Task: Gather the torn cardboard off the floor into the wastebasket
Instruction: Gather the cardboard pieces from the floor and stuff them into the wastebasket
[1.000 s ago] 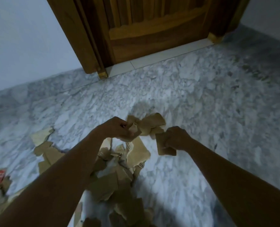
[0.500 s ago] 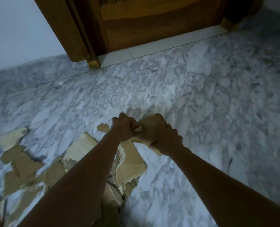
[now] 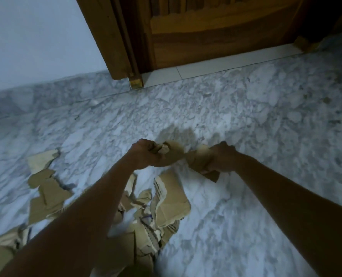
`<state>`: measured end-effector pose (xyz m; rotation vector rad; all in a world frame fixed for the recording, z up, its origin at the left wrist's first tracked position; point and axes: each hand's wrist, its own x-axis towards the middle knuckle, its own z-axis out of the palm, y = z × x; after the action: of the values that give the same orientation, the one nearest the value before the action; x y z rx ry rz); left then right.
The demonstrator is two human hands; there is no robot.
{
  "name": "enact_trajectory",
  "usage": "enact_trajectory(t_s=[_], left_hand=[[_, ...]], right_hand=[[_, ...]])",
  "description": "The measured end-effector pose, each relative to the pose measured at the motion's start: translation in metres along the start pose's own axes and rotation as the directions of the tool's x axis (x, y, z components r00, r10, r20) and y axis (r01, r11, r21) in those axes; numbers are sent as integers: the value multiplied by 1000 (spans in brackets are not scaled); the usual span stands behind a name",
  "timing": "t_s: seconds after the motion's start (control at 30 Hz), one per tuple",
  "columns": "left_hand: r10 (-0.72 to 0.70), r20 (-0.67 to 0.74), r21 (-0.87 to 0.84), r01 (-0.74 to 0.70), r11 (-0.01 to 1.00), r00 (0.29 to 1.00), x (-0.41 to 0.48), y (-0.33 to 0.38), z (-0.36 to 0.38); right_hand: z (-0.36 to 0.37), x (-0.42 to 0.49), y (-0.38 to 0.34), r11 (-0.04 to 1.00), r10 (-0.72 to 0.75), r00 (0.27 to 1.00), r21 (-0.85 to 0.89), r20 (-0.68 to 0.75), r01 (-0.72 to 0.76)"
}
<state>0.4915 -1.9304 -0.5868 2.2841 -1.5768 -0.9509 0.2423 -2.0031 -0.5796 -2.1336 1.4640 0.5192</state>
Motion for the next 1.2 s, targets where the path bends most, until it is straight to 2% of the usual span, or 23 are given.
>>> enact_trajectory(t_s=[0.07,0.13,0.23,0.3,0.37,0.47,0.53,0.63,0.7,0.8,0.87,0.93,1.0,1.07,1.13,1.2], left_hand=[[-1,-16,76,2,997,1000,2,-12,-24],[-43,41,143,37,989,998,5,-20,-37],[-120,100,223,96,970,988,15,-30,-22],[-111,87,368,72,927,990,20,-32,-1],[-104,-13,414,100,905,995,24,-34,13],[-56,-126,261,87,961,990,25,-36,22],[-83,-158,166,110,980,984,21,-36,25],[-123,-207,90,144,985,971,16,-37,30],[-149,-214,-30,146,989,965,11,-38,29],[-173,-123,-83,164,983,977,-3,-41,19],[-145,-8,-72,144,987,989,-20,-43,2],[-137,121,62,130,990,983,-42,-47,-20],[-194,218,157,162,974,956,-64,-54,-37],[-276,325,98,258,961,904,-85,-62,-45],[-287,400,-60,337,940,870,-104,-68,-46],[-216,359,-143,282,949,908,-115,-79,-42]], right_hand=[[-6,7,-12,999,-19,999,-46,-40,17],[1,14,-24,999,-12,1000,-41,-29,11],[23,23,-29,999,38,999,-9,-35,-39],[32,26,-28,999,46,998,-11,-50,-47],[34,26,-28,999,33,996,4,-87,-33],[39,28,-29,989,38,994,147,-106,-22],[43,25,-30,961,54,991,276,-122,-19],[49,16,-24,967,43,984,256,-175,3],[50,10,-18,969,34,984,247,-177,11],[47,1,-19,961,26,996,276,-83,-3],[41,-8,-31,951,-37,998,308,54,18],[38,-24,-56,944,-108,978,327,181,43],[46,-38,-86,970,-126,961,235,246,67],[64,-48,-113,993,-60,976,109,210,38],[86,-53,-129,995,74,994,64,79,-79],[105,-53,-135,983,148,987,119,-65,-140]])
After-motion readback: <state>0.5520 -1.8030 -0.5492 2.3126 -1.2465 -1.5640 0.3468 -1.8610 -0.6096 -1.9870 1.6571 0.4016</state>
